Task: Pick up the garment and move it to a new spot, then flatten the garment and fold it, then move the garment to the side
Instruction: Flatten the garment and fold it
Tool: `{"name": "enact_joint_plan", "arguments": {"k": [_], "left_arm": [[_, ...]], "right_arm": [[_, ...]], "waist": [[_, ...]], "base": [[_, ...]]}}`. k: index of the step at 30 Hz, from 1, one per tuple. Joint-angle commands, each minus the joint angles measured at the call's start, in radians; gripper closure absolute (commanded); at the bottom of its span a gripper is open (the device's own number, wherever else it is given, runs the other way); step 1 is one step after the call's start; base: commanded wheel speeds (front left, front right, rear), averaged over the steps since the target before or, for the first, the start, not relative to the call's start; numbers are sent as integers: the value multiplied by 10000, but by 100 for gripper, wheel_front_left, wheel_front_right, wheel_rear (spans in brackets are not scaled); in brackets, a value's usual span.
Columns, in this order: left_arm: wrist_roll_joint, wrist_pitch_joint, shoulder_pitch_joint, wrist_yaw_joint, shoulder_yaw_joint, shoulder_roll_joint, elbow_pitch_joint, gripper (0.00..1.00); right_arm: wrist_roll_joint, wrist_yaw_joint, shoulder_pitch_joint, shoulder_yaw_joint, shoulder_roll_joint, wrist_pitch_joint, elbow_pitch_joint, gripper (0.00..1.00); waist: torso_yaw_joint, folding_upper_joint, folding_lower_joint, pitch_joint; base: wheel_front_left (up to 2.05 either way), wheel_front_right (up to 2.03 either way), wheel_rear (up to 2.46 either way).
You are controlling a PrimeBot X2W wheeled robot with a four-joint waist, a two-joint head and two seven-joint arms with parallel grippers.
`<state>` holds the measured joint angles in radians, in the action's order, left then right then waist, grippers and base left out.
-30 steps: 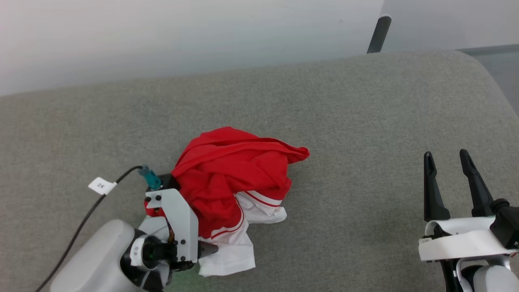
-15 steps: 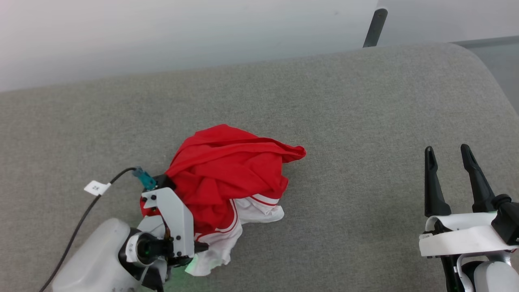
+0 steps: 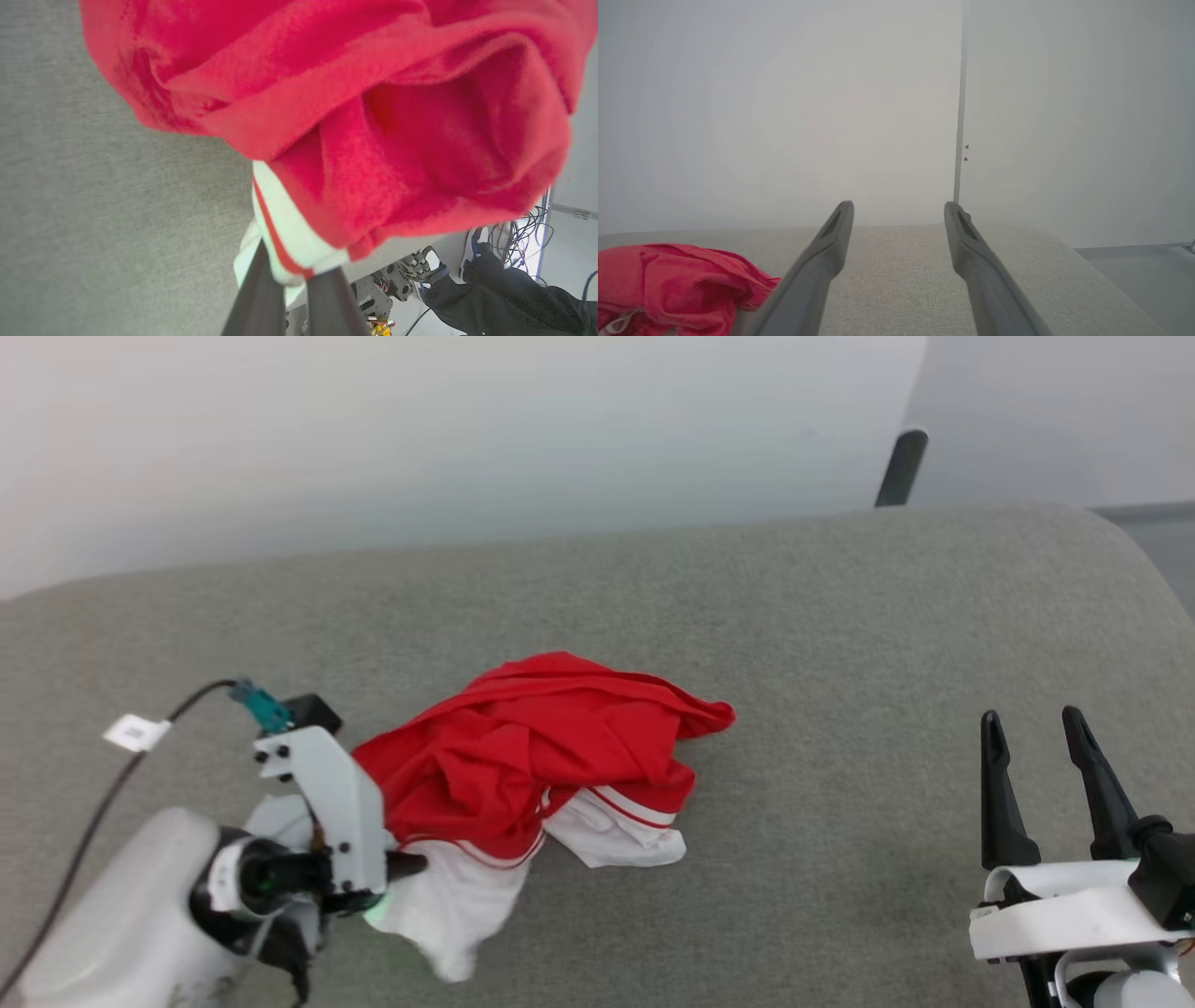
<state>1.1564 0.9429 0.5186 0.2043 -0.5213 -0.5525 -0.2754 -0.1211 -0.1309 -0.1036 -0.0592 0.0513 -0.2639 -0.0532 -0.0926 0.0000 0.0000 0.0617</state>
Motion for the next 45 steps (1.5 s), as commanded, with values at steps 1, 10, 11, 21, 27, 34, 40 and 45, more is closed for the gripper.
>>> {"name": "enact_joint_plan", "arguments": {"k": [1, 10, 11, 21, 27, 34, 40, 45], "left_arm": [[48, 16, -150, 81, 70, -101, 102, 100], [-285, -281, -758, 569, 664, -1477, 1290, 100], [-373, -354, -828, 594, 695, -1634, 1296, 100], [-1056, -1506, -1375, 152, 613, -1955, 216, 100], [-913, -2056, -1169, -149, 710, -1477, -589, 65], [-1014, -2607, -943, -654, 799, -1427, -465, 0], [-1110, -3232, -1119, -768, 1058, -1608, 235, 0], [-1472, -4578, -1488, -998, 1405, -1747, 1033, 0]], "right_arm": [[33, 3, 141, -15, -17, -8, 12, 0], [97, 3, 367, 49, -18, -8, 36, 0], [105, 3, 367, 65, -18, -8, 36, 0], [89, 3, 281, 185, -16, -8, 54, 0], [77, 3, 292, 266, -18, 20, 27, 0], [195, 3, 424, 230, -18, 62, -30, 0], [192, 3, 502, 249, 66, 175, -58, 0], [164, 3, 526, 326, 144, 298, -41, 0]], "waist": [[293, 0, 0, -299], [703, 0, 0, -620], [715, 0, 0, -617], [625, 0, 0, -430], [573, 0, 0, -345], [750, 0, 0, -606], [1073, 0, 0, -896], [1414, 0, 0, -1093]], "base": [[0, 0, 0], [0, 0, 0], [0, 0, 0], [0, 0, 0], [0, 0, 0], [0, 0, 0], [0, 0, 0], [0, 0, 0]]}}
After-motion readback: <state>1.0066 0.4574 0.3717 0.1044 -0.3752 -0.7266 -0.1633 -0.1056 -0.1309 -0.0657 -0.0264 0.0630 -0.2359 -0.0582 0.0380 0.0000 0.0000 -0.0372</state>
